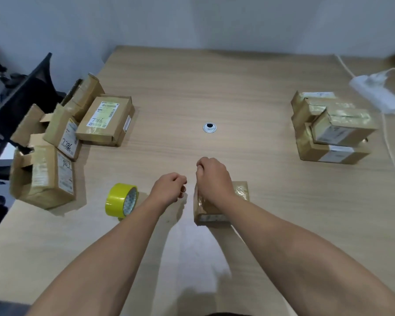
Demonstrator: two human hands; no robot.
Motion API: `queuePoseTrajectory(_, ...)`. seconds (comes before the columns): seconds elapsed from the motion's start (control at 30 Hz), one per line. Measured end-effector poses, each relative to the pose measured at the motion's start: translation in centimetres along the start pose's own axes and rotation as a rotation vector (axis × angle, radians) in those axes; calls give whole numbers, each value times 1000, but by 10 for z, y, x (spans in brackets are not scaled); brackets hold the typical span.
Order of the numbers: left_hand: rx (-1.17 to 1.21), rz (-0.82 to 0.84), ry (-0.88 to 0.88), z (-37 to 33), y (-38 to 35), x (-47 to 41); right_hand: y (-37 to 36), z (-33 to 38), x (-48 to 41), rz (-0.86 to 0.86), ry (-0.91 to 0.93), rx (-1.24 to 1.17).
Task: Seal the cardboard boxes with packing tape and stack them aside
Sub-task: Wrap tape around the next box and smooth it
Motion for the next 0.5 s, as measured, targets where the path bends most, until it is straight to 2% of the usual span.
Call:
queuePoseTrajectory(0.23, 54, -74, 56, -9, -30, 12, 24, -54, 26, -21, -120, 19)
queuePoseTrajectory(0.5, -14, -170, 53, -18, -61, 28, 22, -96, 63, 34, -372, -360)
Point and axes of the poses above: each hand's wrist, its own x-axis away from the middle knuckle, its own y-axis out of the back of the hand, z = x × y, the point moved 6 cm from there along -x, towards the middle knuckle, and after that the axes turned 9 degrees about y, right-handed, at the moved point
